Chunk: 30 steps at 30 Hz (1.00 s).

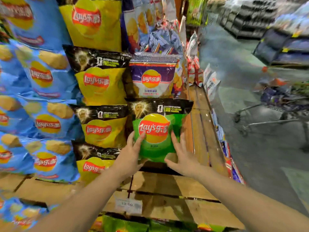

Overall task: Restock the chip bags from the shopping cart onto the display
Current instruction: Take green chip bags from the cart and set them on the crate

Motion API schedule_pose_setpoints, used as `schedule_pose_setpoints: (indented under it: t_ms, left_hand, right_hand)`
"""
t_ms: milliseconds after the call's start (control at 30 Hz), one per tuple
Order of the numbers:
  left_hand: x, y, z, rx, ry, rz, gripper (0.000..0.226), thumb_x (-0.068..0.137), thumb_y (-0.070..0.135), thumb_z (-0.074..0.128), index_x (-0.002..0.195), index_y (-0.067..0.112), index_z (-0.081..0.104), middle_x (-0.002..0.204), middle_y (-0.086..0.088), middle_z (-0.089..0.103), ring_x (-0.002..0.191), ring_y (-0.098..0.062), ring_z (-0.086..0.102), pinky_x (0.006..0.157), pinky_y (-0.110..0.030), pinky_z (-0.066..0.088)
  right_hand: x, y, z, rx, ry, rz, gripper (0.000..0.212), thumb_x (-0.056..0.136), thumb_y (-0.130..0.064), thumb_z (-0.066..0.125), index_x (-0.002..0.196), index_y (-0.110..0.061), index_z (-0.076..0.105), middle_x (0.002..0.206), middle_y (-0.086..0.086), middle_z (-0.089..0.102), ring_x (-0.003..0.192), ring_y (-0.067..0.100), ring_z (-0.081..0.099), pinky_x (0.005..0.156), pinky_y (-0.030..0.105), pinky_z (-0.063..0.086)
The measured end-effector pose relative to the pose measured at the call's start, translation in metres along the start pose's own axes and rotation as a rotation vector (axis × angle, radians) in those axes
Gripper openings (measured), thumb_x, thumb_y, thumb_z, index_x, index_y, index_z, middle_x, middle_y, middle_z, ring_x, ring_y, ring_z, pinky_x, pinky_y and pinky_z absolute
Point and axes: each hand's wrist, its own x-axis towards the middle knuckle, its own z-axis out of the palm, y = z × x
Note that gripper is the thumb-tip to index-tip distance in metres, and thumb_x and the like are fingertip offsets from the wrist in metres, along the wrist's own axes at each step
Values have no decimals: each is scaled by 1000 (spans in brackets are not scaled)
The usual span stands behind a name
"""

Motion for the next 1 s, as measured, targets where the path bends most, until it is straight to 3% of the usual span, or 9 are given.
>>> schedule_pose_setpoints:
  t_ms: [100, 200, 300, 500, 600, 767, 933, 1000]
  left_hand:
    - [12, -24, 16, -31, 66, 84, 115, 82, 18, 73, 131, 57, -24, 152, -20, 4, 124, -39, 46, 101, -45, 44]
    - [27, -40, 33, -28, 113, 143, 115, 75, 10, 78, 140, 48, -9, 148, -17, 8, 110, -44, 54, 89, -49, 51]
    - [39, -55, 48, -75, 116, 116, 113, 73, 3, 78, 138, 50, -1, 146, -28, 17, 114, -48, 49, 89, -55, 51]
    - [48, -70, 63, -56, 166, 92, 119, 56, -1, 87, 142, 35, 13, 135, -31, 27, 94, -52, 58, 72, -54, 55]
    - [45, -70, 71, -10, 171, 87, 122, 52, 2, 88, 143, 31, 13, 138, -22, 21, 103, -51, 57, 79, -52, 53]
    - [38, -66, 77, -15, 132, 23, 116, 66, 10, 83, 141, 43, 1, 147, -30, 17, 124, -49, 43, 97, -52, 42]
    - [39, -67, 66, -38, 108, 33, 110, 66, 9, 83, 138, 42, 6, 143, -32, 29, 113, -47, 51, 91, -52, 46]
    - [37, -69, 65, -67, 110, 66, 103, 71, 3, 78, 137, 42, 8, 144, -32, 27, 113, -47, 52, 89, -52, 49]
  right_hand:
    - [17, -1, 11, -106, 43, 31, 92, 96, -46, 48, 126, -37, -39, 146, 7, -43, 143, 35, 16, 109, 38, 30]
    - [32, -3, 21, -129, 83, 43, 91, 96, -42, 48, 120, -44, -40, 142, 7, -49, 144, 35, 14, 108, 38, 33]
    - [43, -4, 30, -85, 103, 32, 93, 97, -33, 51, 116, -49, -39, 132, 1, -56, 146, 31, 6, 108, 32, 33]
    - [58, 2, 53, -227, 121, 71, 88, 100, -34, 42, 113, -40, -45, 122, 9, -60, 143, 30, 16, 113, 32, 24]
    - [65, 5, 62, -273, 127, 110, 91, 100, -31, 44, 112, -46, -45, 118, 10, -62, 142, 31, 17, 115, 35, 21]
    - [69, 11, 68, -258, 158, 106, 92, 100, -29, 45, 111, -51, -44, 111, 4, -68, 142, 31, 15, 116, 34, 22]
    - [72, 19, 70, -215, 209, 62, 89, 101, -25, 43, 112, -48, -43, 113, 1, -66, 143, 28, 21, 111, 31, 30]
    - [74, 23, 72, -196, 253, 50, 98, 100, -23, 45, 114, -56, -47, 114, -1, -69, 141, 28, 26, 108, 31, 34]
